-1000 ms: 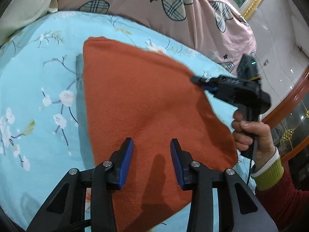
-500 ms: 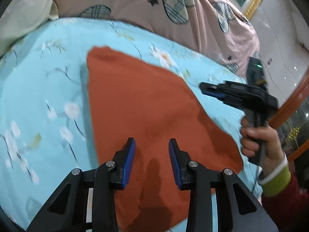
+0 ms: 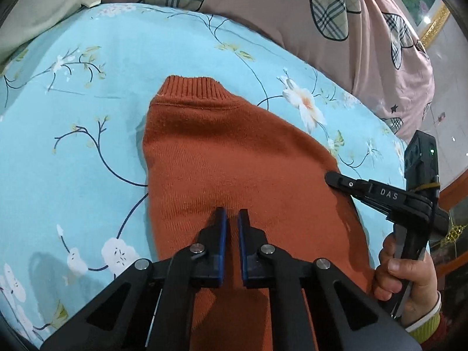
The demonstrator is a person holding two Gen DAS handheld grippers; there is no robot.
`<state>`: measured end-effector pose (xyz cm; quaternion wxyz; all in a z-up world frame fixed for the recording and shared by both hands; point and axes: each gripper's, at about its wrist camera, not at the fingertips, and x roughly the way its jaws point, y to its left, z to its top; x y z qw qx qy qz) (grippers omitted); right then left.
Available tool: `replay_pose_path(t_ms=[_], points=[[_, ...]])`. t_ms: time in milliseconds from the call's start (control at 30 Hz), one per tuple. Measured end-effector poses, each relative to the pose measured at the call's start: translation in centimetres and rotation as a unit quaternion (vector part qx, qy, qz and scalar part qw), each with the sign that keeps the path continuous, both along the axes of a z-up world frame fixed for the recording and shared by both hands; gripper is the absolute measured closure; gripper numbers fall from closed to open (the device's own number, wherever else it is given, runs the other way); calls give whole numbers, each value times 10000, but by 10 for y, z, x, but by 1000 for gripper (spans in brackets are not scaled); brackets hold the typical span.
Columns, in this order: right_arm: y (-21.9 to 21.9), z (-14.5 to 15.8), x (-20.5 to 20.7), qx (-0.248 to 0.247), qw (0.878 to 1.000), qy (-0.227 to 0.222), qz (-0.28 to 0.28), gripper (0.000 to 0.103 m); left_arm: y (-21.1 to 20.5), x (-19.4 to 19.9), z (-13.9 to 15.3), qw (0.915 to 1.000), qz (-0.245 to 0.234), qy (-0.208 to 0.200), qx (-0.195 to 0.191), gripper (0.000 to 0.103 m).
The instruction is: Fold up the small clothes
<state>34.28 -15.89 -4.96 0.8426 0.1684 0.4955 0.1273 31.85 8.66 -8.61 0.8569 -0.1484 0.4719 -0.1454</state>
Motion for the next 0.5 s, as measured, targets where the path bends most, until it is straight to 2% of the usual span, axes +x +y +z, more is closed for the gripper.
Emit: replay_pose_path(t_ms=[67, 167, 267, 333, 367, 433, 500], points=[[-1, 7, -8, 84, 9999, -48, 51, 100, 0, -11, 4, 10000, 6, -56, 54, 97], [-4, 20, -34, 316, 9992, -117, 210, 99, 2, -42, 14, 9997, -101, -174, -128, 96], [-1, 28, -79, 449, 9971, -217, 572, 99, -4, -83, 23, 9984, -357, -337, -271, 95], [-1, 25, -109, 351, 9969, -187, 677, 99, -11, -115, 27, 9968, -591, -435, -317, 95], [-3, 21, -122, 236, 9975, -167, 642, 99, -14, -130, 28, 9957, -706, -484, -339, 92], [-14, 7, -144, -215, 9989, -123, 391, 100, -19, -158, 23, 9950, -836, -530, -149, 90], [-34, -6, -157, 118, 9997, -184, 146, 103, -21, -171, 4, 9959, -832, -358, 60, 91]])
